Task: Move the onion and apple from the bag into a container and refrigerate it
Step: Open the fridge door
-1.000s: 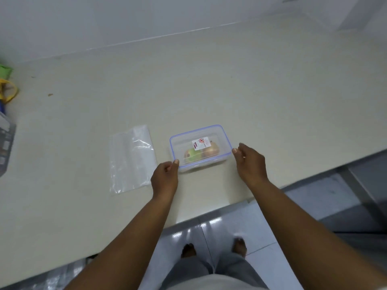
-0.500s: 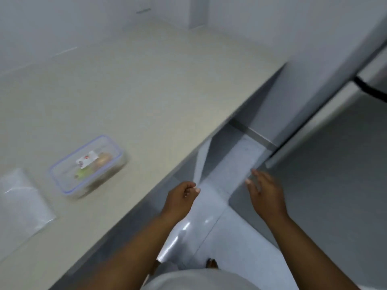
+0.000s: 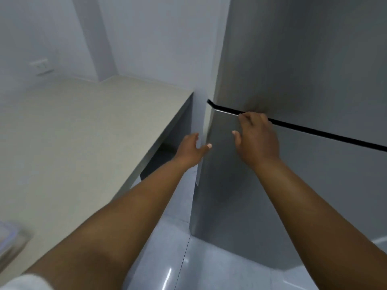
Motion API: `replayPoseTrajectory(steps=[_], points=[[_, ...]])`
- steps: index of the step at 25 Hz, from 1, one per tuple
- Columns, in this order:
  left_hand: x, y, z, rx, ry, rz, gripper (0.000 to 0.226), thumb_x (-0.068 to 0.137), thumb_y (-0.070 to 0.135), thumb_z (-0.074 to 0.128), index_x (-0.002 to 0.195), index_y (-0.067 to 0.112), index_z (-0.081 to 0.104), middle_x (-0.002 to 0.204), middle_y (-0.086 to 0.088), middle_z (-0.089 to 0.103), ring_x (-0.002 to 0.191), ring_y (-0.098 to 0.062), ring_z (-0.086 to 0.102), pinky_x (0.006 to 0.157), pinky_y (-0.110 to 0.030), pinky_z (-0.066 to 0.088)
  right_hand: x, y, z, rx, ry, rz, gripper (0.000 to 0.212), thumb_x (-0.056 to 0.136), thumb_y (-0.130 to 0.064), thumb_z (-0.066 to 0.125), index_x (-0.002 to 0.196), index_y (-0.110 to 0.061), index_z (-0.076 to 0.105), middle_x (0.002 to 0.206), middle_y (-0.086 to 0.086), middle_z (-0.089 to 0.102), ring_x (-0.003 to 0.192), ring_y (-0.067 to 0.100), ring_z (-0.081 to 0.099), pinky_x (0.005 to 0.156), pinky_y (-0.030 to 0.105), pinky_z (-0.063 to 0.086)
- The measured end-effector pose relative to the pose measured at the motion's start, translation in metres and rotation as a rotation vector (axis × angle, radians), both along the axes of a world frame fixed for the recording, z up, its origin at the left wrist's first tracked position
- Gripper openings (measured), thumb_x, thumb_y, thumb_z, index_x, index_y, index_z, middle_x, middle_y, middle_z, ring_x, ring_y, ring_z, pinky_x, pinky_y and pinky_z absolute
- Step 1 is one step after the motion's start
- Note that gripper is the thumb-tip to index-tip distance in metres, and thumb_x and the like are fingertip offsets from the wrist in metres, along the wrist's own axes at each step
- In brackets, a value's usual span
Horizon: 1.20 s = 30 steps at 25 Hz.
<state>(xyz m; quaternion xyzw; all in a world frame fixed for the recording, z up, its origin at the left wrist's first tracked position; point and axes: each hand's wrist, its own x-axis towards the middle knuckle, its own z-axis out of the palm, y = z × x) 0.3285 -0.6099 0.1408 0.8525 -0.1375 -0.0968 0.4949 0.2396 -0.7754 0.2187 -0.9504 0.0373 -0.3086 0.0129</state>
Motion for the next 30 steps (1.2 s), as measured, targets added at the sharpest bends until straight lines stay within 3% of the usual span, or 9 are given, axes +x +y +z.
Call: replayPoseTrajectory(steps=[4,9,13,17,23,26,30], points=[[0.029,-0.032,0.014,-0.062,-0.083,0.008,0.044,0.078,0.035,0.075,0.117,0.018,0.062,0.105,0.004,0.066,0.092,-0.012,0.063,0.074,-0.022,0.045,0.005,0.001,0.001,-0.053,0.077,-0.029,0.049,0.081,-0.02,0.066,0.124,0.001,0.054,0.11,0.018,0.056,0.098,0.038,0.05,0.083,0.043,0.046],[0.042,-0.032,0.004,-0.118,-0.03,0.008,0.025,0.079,0.026,0.076,0.095,0.022,0.057,0.081,0.012,0.059,0.065,0.004,0.054,0.058,-0.01,0.042,0.008,0.007,0.004,-0.11,0.128,-0.11,0.04,0.078,-0.011,0.062,0.116,-0.002,0.055,0.11,0.016,0.052,0.097,0.035,0.047,0.083,0.042,0.04],[0.032,-0.028,0.003,-0.142,-0.026,0.01,0.033,0.08,0.029,0.075,0.103,0.016,0.055,0.092,0.005,0.058,0.076,-0.002,0.055,0.066,-0.017,0.043,0.002,0.012,0.005,-0.089,0.129,-0.137,0.037,0.077,-0.013,0.063,0.113,-0.006,0.055,0.113,0.013,0.053,0.1,0.034,0.047,0.083,0.041,0.038],[0.0,-0.001,-0.008,-0.149,-0.018,-0.025,0.036,0.081,0.031,0.073,0.108,0.018,0.054,0.108,-0.003,0.062,0.093,-0.014,0.061,0.079,-0.027,0.05,-0.023,0.031,-0.001,-0.024,0.081,-0.139,0.052,0.08,-0.036,0.067,0.121,-0.007,0.054,0.119,0.012,0.055,0.11,0.033,0.048,0.094,0.043,0.035],[-0.078,0.042,-0.015,-0.111,-0.123,-0.063,0.04,0.077,0.038,0.076,0.1,0.013,0.054,0.093,-0.007,0.059,0.083,-0.023,0.058,0.071,-0.037,0.051,-0.088,0.086,0.002,0.039,0.115,-0.274,0.079,0.083,-0.071,0.04,0.124,-0.005,0.053,0.121,0.012,0.056,0.116,0.033,0.048,0.106,0.048,0.033],[-0.124,0.06,-0.021,-0.113,-0.17,-0.093,0.035,0.077,0.038,0.076,0.095,0.019,0.052,0.085,0.006,0.054,0.077,-0.012,0.055,0.066,-0.024,0.05,-0.124,0.113,0.007,0.093,0.141,-0.37,0.092,0.082,-0.08,0.024,0.122,-0.003,0.053,0.12,0.015,0.055,0.115,0.034,0.047,0.111,0.051,0.03],[-0.189,0.09,-0.03,-0.152,-0.167,-0.253,0.032,0.081,0.027,0.074,0.104,0.021,0.054,0.1,0.005,0.058,0.086,0.001,0.056,0.069,-0.006,0.045,-0.181,0.151,0.013,0.127,0.199,-0.538,0.104,0.075,-0.089,0.017,0.122,-0.003,0.053,0.124,0.018,0.054,0.119,0.035,0.047,0.11,0.051,0.032]])
